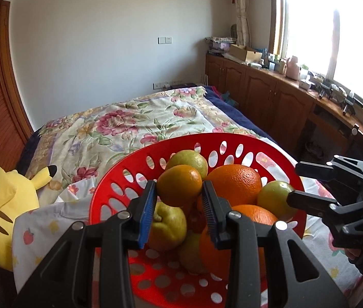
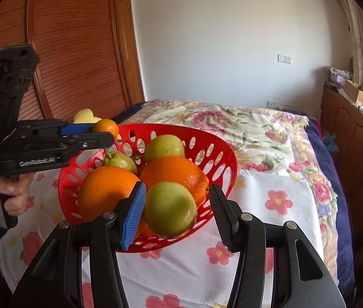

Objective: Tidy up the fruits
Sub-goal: 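Open the right tool to drop the lime in the basket while the left tool releases the tangerine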

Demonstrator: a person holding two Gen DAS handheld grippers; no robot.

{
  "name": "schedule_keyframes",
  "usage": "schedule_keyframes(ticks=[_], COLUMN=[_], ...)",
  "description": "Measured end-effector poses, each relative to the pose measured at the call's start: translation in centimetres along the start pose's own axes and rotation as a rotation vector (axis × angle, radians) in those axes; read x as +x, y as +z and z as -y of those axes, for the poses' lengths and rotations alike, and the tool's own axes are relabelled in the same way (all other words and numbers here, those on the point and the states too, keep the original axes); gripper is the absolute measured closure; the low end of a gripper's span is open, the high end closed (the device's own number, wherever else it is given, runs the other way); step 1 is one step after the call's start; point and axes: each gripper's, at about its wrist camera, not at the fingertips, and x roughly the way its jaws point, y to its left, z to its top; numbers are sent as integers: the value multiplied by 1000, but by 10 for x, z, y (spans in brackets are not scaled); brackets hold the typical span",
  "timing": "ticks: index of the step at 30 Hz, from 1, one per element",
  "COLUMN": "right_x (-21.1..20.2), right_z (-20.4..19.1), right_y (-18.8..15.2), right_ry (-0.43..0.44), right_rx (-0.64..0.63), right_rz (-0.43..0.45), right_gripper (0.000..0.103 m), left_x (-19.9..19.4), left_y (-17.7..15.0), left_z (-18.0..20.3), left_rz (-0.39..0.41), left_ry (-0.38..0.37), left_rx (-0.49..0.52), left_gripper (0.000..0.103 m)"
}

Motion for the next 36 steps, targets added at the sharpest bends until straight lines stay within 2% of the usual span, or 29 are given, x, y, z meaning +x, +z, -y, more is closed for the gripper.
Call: schedule_keyframes(ticks=[9,14,16,20,27,36], right_x=[-2,-3,-2,-4,-9,-20], right_z=[3,1,0,-7,-22,-34], right_y=[-2,-4,-5,-3,-4,-18], right_ry=[8,8,11,16,1,-22], right_rx=[6,6,9,18,6,44], right_rz=[2,2,3,10,12,32], right_gripper=[49,48,48,47,46,44], left_x=[18,16,14,4,-22,-59], left_y=[6,2,0,-4,-15,-38], left_z=[10,6,6,8,7,9], left_rz=[-41,-37,-34,-26,3,63], left_ry=[16,28,32,32,50,61], left_rx=[20,3,0,-10,-24,-31], left_gripper=[67,65,60,59,51,45])
